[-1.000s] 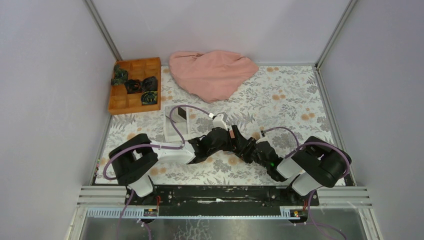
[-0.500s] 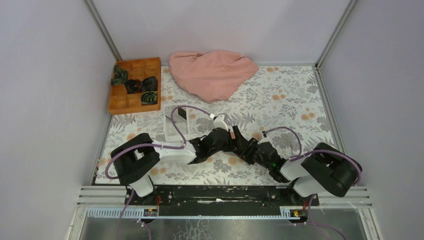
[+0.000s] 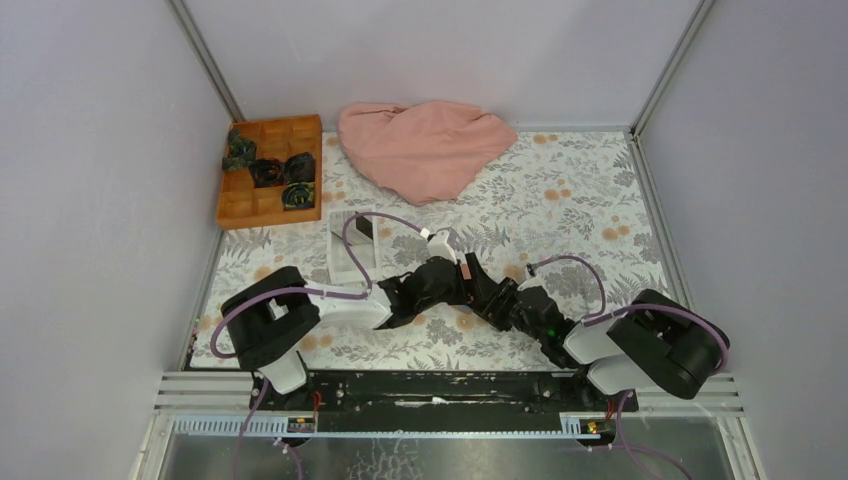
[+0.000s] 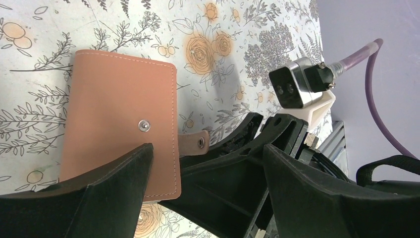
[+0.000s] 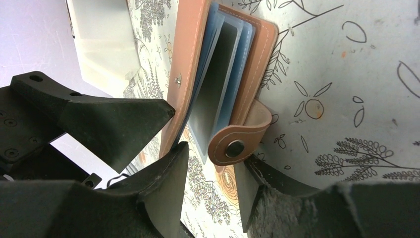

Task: Put the credit cards into the card holder
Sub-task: Close the card holder at the center of the board.

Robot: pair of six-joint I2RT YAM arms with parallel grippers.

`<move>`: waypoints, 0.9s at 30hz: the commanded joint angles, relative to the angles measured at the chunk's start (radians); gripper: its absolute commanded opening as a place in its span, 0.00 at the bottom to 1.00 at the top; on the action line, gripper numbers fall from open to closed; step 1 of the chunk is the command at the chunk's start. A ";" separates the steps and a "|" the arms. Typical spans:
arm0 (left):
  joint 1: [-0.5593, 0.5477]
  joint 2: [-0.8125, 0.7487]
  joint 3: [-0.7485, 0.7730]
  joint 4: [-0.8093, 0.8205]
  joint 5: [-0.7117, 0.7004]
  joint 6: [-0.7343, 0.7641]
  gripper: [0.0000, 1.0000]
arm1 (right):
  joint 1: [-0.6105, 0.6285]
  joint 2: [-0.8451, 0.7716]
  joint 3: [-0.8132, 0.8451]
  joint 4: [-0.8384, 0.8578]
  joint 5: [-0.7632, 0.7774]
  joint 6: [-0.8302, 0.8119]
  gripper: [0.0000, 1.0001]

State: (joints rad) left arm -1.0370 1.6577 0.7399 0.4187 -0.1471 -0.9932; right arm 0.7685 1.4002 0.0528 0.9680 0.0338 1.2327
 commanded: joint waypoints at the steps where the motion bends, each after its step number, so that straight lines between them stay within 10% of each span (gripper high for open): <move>1: -0.011 0.045 -0.061 -0.152 0.031 0.001 0.88 | 0.008 -0.037 -0.025 -0.112 0.007 -0.069 0.50; 27: -0.009 0.044 -0.081 -0.139 0.037 -0.001 0.88 | 0.010 -0.218 -0.028 -0.306 0.039 -0.085 0.51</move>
State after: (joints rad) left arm -1.0420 1.6558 0.7078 0.4664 -0.1123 -1.0355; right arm 0.7723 1.1923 0.0349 0.7383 0.0334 1.2018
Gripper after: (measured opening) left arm 0.877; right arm 0.494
